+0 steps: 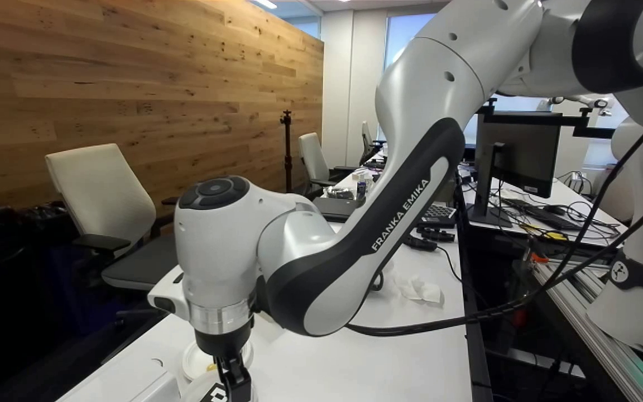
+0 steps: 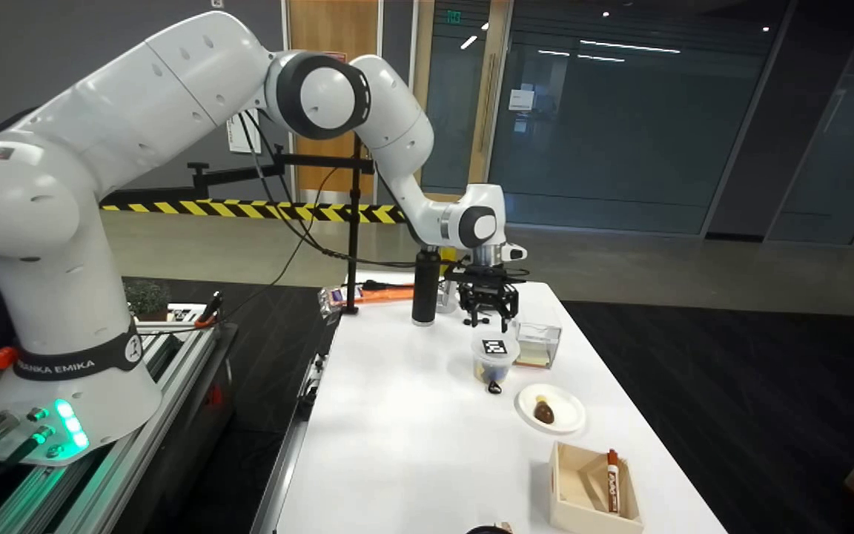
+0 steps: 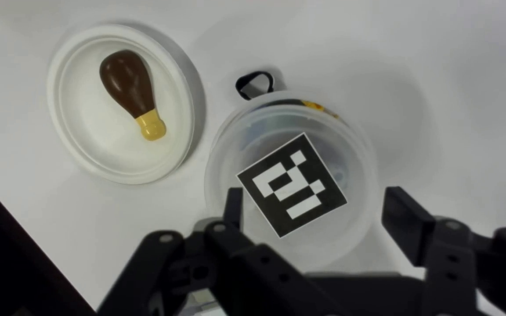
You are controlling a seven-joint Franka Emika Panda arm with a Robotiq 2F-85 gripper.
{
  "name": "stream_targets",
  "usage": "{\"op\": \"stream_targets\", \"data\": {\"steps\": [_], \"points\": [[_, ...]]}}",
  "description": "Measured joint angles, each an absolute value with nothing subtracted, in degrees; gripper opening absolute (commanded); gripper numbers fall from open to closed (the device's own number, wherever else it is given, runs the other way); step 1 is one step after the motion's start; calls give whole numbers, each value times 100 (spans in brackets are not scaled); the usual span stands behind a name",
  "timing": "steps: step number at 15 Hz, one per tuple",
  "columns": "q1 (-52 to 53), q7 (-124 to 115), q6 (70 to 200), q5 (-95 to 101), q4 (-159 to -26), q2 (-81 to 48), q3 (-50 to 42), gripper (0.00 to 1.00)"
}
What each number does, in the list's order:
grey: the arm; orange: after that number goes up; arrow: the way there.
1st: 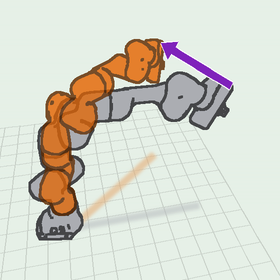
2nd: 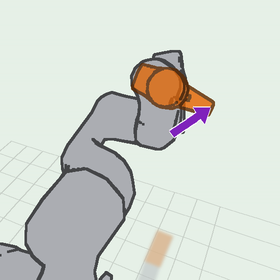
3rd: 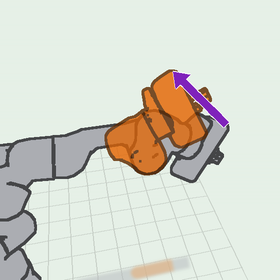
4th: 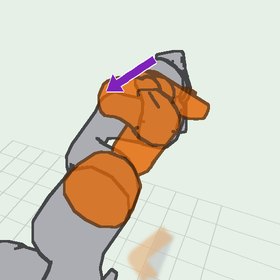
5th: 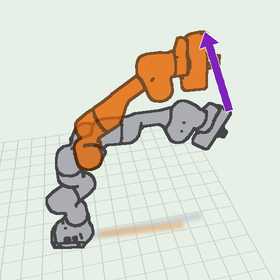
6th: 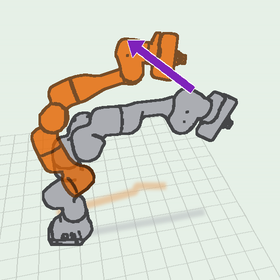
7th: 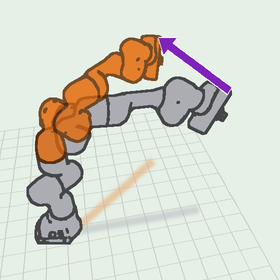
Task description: Put the white lid on top of the clear container on the left.
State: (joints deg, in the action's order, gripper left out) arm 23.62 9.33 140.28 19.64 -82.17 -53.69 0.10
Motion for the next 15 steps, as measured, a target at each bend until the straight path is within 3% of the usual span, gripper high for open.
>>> {"op": "stream_targets", "data": {"steps": [7, 15], "points": [[2346, 933, 13737, 1964, -8006, -5402, 38, 3], [2264, 1116, 13717, 1964, -7584, -5859, 152, 0]]}}
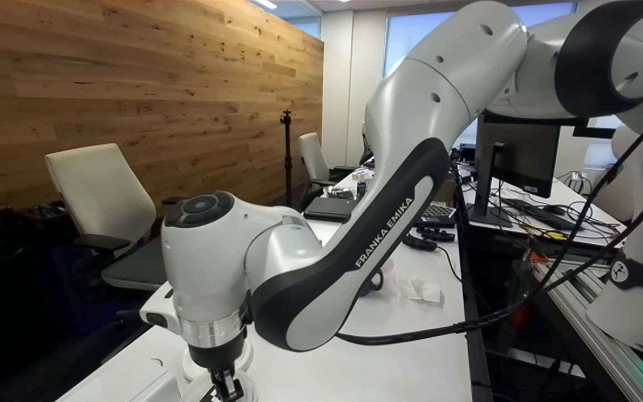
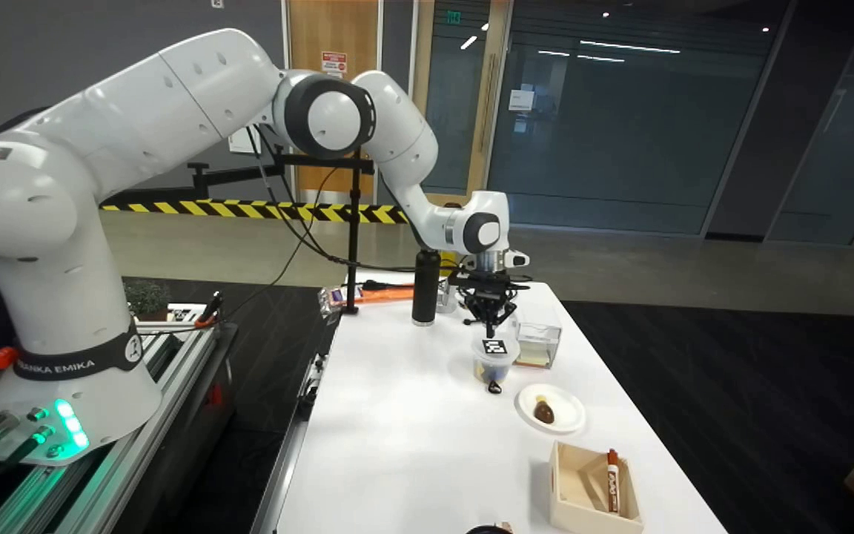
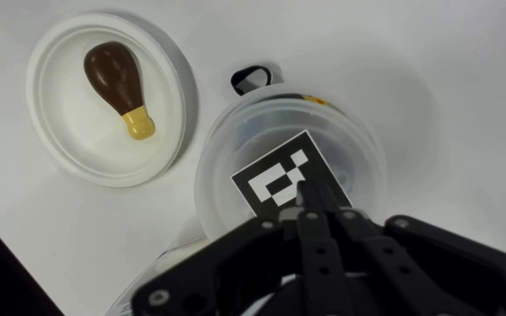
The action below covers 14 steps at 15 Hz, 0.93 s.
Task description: Put the white lid on top of the clear container on the left.
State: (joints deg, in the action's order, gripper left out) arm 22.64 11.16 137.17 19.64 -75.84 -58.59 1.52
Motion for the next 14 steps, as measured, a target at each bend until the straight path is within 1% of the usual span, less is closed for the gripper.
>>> {"op": "stream_targets", "data": {"steps": [3, 8, 11, 14], "points": [[2107, 1641, 13666, 1959, -6973, -6552, 288, 0], [1966, 2291, 12975, 1948, -6052, -6996, 450, 0], [1939, 2294, 12892, 1930, -5796, -7115, 451, 0], [1897, 2136, 13036, 1913, -5859, -7047, 475, 0]]}}
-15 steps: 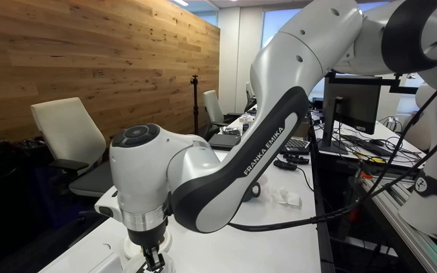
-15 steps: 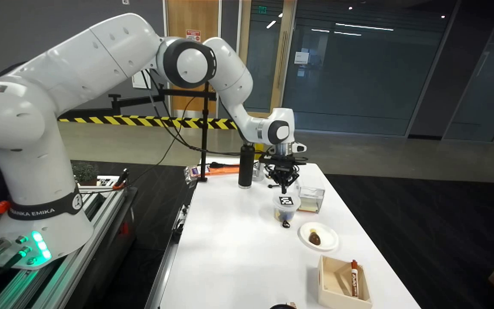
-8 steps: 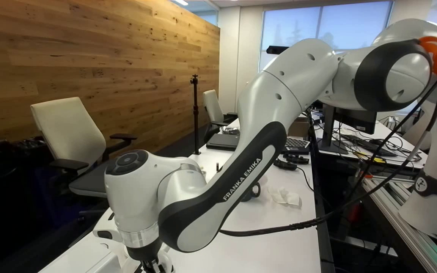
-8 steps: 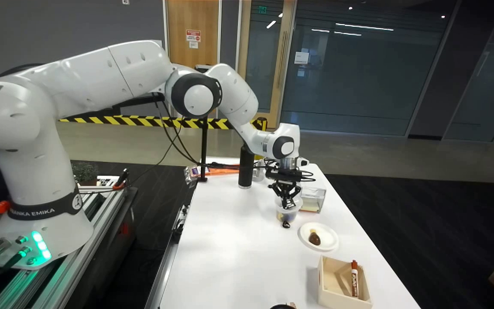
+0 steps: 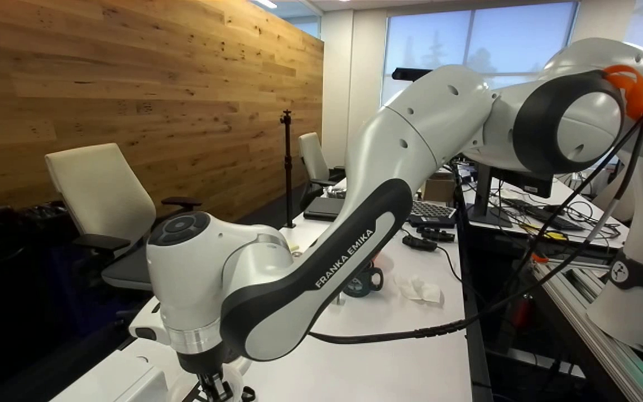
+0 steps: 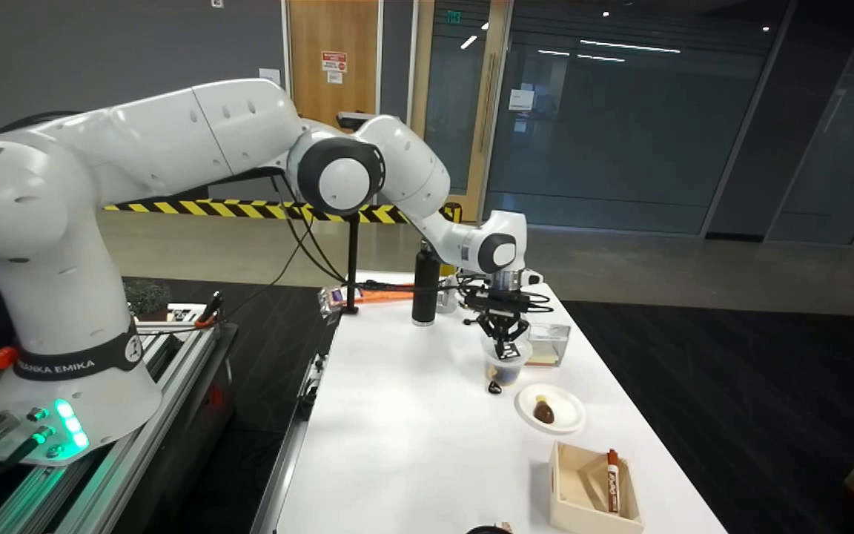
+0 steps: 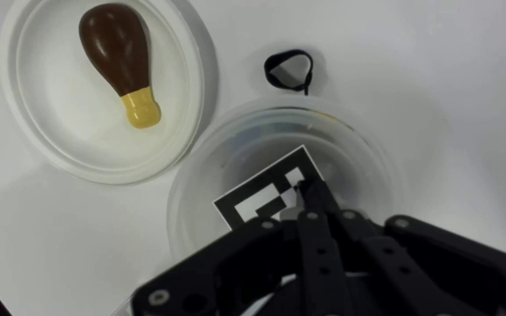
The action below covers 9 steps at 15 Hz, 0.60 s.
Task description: Put the white lid on top of the clear container on the left.
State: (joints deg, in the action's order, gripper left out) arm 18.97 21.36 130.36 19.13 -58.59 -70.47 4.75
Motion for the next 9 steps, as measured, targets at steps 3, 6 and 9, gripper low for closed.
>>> {"op": "stream_targets", "data": {"steps": [3, 6, 9], "points": [[1881, 1719, 13375, 1913, -6249, -6766, 442, 0], [1867, 1244, 13782, 1916, -6936, -6335, 306, 0], [1804, 822, 14134, 1915, -7685, -5915, 212, 0]]}}
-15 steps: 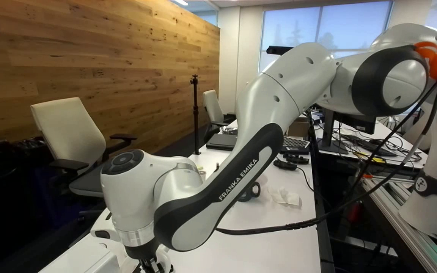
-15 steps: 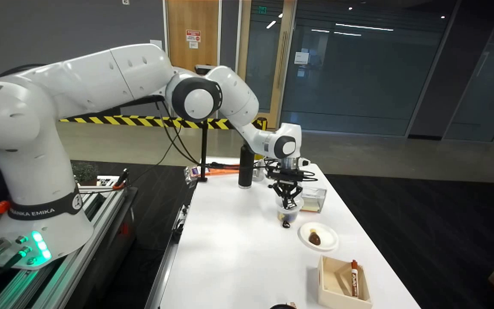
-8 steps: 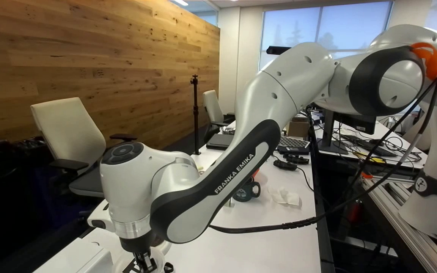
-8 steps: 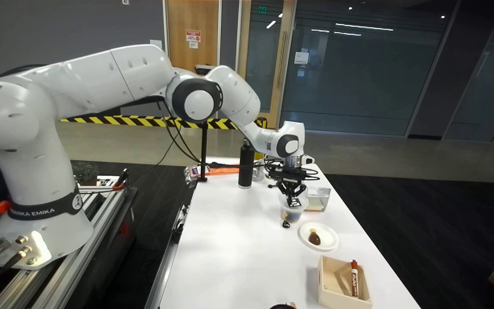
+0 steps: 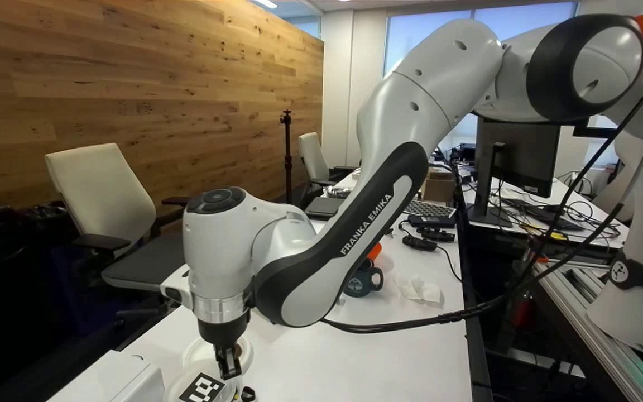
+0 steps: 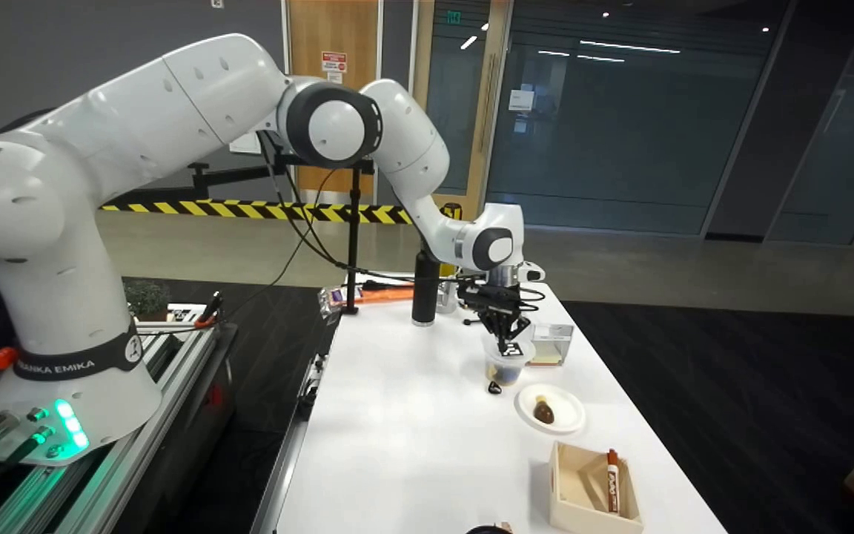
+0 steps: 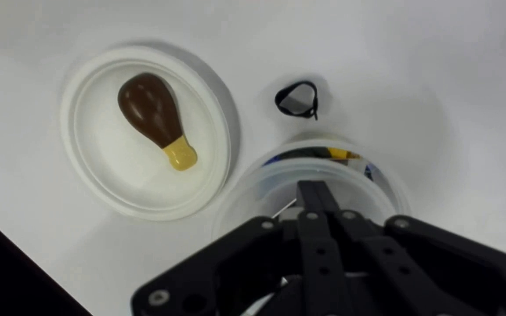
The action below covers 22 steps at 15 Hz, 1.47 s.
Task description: Put the white lid on top of the clear container on the left.
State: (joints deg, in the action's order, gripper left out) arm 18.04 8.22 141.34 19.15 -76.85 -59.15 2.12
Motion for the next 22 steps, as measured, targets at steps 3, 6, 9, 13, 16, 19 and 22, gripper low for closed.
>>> {"op": "stream_targets", "data": {"steps": [3, 6, 9, 13, 16, 19, 22], "points": [[1793, 423, 14531, 1915, -8424, -5510, 93, 0], [1795, 13, 14788, 1915, -9036, -5144, -41, 0], [1730, -424, 14846, 1857, -9471, -4861, -178, 0], [1354, -623, 14846, 1313, -9771, -4672, -147, 0], [1134, -695, 14843, 957, -9838, -4609, -115, 26], [969, -704, 14833, 769, -9820, -4600, -93, 40], [747, -674, 14812, 746, -9721, -4596, -86, 62]]}}
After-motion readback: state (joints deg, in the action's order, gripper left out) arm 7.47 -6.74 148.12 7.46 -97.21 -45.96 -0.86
